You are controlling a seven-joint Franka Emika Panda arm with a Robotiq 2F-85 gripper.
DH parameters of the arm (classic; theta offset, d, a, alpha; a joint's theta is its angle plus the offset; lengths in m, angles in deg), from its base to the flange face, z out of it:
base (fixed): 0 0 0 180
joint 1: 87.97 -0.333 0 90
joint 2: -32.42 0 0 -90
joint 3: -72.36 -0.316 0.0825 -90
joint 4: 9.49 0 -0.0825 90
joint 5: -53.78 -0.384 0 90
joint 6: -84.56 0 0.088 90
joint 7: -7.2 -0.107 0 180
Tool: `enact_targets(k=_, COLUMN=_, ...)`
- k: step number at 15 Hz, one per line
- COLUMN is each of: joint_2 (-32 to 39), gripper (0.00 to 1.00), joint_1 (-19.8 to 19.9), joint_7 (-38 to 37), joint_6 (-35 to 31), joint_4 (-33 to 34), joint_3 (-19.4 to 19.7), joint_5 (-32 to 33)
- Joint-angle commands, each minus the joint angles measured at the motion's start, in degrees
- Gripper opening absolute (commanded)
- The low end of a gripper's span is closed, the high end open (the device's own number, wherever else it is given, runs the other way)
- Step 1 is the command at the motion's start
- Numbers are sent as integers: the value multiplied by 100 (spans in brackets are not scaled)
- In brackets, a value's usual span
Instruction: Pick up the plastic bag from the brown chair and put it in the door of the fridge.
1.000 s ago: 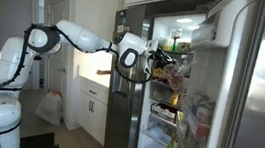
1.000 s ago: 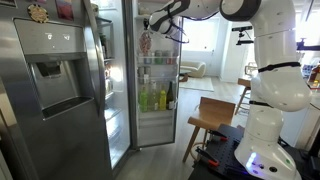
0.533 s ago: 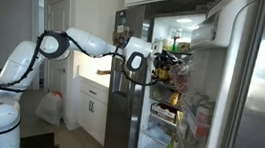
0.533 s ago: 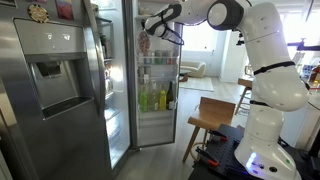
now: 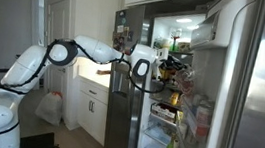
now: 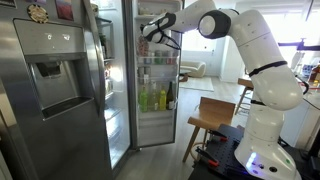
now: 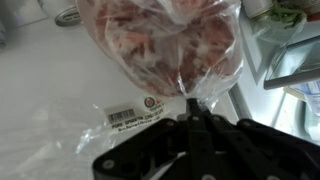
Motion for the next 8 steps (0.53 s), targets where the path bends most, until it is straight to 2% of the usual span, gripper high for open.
enact_targets(k=1, joint_2=418, gripper=0, joint_1=275, joint_7=-93, joint_6=-130, joint_4=648, joint_3=-120, joint_5=-44)
enact_targets(k=8, joint_2=695, gripper=0, joint_1=399, joint_7=-57, joint_6=-97, joint_4=902, joint_3=-147, joint_5=-17)
